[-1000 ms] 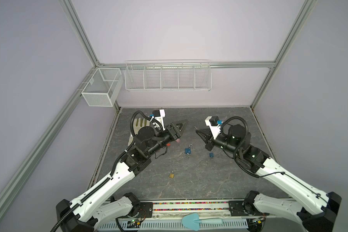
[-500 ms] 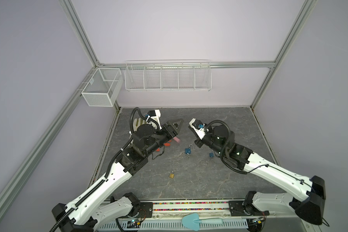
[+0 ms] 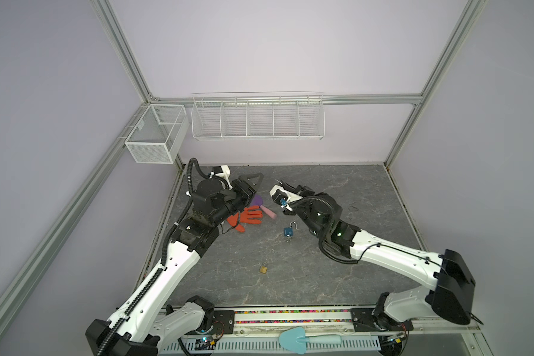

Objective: Unlock with the key

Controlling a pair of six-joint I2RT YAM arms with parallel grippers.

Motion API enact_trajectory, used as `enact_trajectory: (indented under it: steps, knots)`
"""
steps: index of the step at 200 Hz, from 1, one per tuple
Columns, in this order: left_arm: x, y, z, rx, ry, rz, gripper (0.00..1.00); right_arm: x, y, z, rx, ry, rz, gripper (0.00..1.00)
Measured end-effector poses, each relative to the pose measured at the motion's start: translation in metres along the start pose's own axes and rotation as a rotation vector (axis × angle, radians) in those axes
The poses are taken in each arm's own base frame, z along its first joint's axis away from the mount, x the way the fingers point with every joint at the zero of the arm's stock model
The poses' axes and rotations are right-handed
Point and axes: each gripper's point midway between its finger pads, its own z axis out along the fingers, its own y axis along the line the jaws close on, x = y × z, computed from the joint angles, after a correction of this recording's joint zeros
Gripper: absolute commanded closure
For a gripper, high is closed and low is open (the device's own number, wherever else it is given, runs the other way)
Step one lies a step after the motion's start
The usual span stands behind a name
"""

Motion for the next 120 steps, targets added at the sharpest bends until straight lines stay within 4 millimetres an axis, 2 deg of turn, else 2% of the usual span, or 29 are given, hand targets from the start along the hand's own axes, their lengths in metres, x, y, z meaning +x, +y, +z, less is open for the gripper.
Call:
enact_trajectory:
  steps: [32,64,88,120]
  knots:
    - [0.005,-0.002,-0.001,0.014,0.038,-0.02,0.48,-0.004,0.022,0.019,0.091,-0.042,-0.182,0.94]
    - [-0.009,0.0,-0.011,0.02,0.018,-0.031,0.53,-0.005,0.039,0.028,0.154,-0.073,-0.333,0.94]
    - [-0.022,0.002,-0.017,0.022,-0.002,-0.031,0.58,-0.015,0.036,0.025,0.197,-0.102,-0.396,0.94]
    - [-0.014,0.005,-0.014,0.024,0.052,-0.016,0.63,-0.031,0.03,0.021,0.248,-0.134,-0.439,0.94]
